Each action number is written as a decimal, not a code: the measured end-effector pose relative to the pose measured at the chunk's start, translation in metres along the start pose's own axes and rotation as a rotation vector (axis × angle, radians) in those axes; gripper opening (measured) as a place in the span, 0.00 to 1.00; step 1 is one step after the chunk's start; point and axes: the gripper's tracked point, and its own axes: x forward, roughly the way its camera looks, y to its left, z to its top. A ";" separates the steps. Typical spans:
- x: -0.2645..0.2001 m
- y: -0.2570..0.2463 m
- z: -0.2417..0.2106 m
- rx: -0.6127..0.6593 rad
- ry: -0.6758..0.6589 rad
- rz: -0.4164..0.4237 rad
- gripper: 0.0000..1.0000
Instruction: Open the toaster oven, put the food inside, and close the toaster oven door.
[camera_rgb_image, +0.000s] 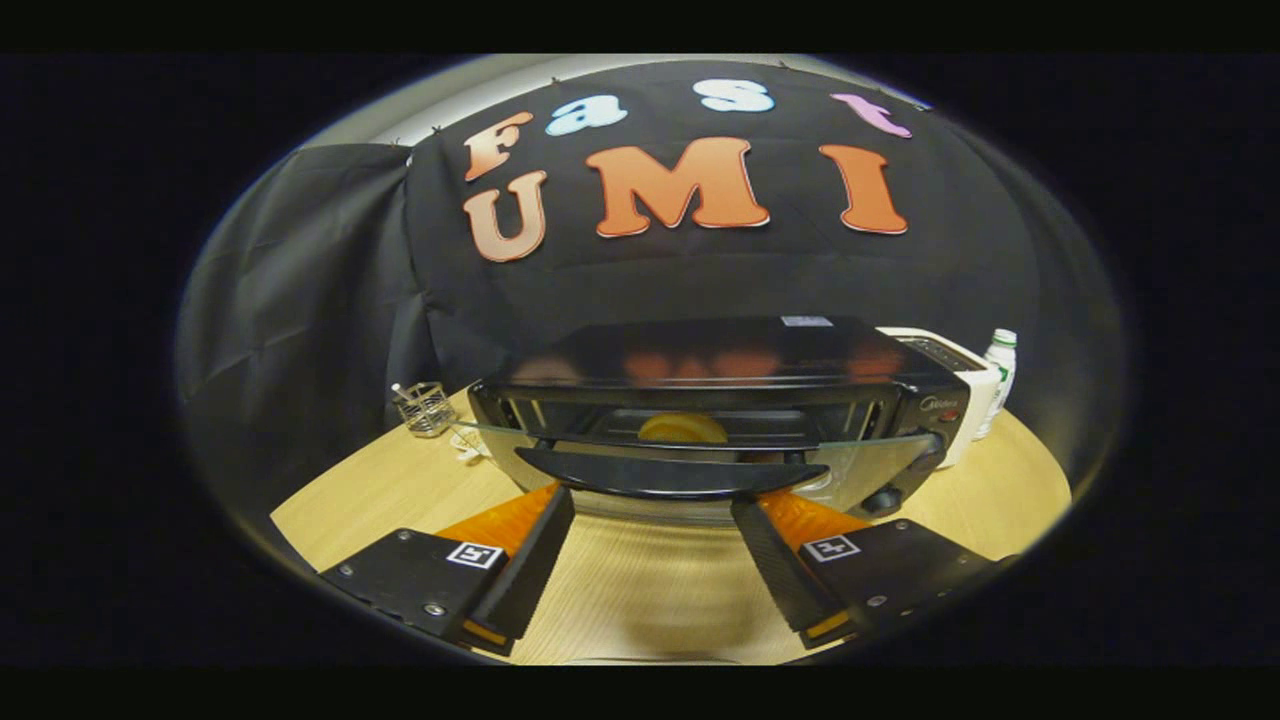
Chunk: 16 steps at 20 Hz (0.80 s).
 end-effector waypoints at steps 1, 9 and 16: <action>0.002 -0.001 0.004 -0.001 -0.010 -0.012 0.93; 0.009 0.000 0.023 0.053 -0.066 0.017 0.94; -0.051 -0.003 0.052 -0.090 -0.202 -0.018 0.95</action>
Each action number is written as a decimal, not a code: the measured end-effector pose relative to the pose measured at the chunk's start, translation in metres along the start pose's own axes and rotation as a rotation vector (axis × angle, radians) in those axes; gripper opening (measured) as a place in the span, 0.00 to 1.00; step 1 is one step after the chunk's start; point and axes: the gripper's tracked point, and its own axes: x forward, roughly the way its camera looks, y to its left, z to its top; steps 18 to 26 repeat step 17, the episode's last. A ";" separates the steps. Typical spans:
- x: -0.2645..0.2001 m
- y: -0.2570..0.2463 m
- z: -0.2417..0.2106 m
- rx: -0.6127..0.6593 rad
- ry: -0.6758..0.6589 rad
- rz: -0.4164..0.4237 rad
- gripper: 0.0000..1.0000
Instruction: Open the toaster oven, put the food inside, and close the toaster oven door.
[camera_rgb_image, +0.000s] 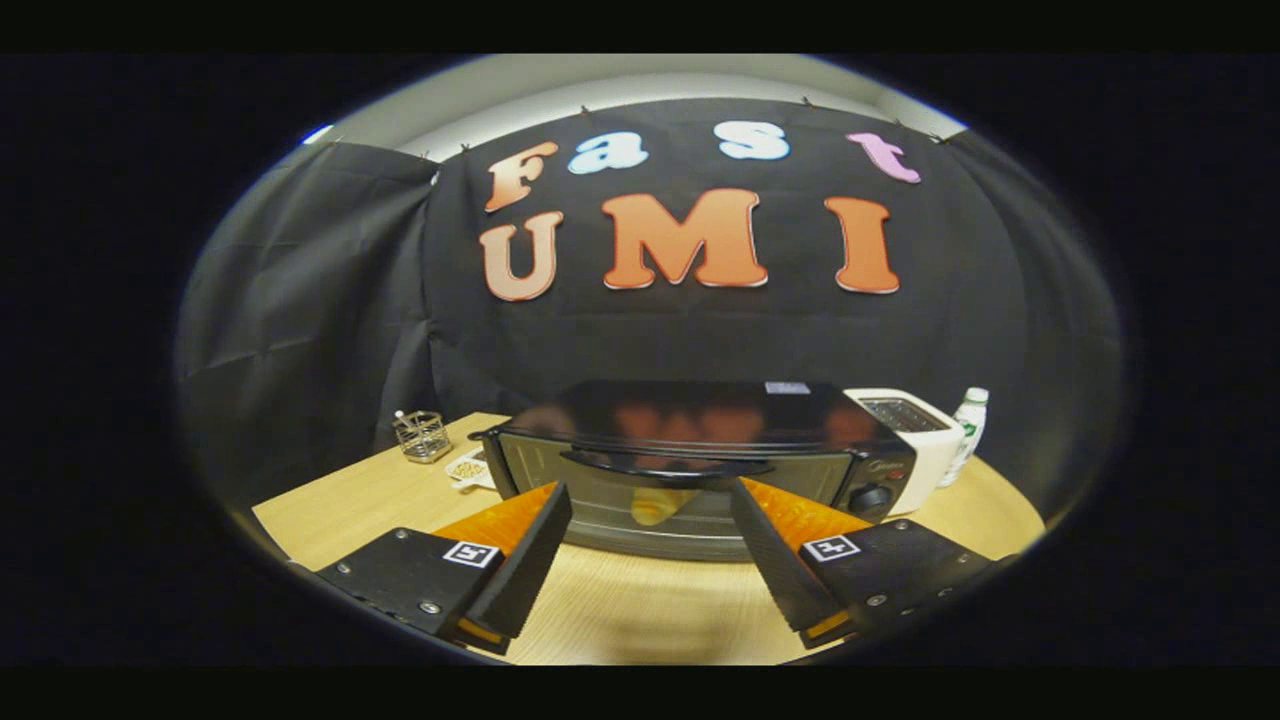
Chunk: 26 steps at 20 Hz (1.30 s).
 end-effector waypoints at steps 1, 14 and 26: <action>-0.009 -0.002 0.010 -0.011 -0.033 -0.004 0.95; -0.116 -0.027 0.136 -0.125 -0.471 -0.119 0.98; -0.124 -0.034 0.144 -0.100 -0.476 -0.126 0.98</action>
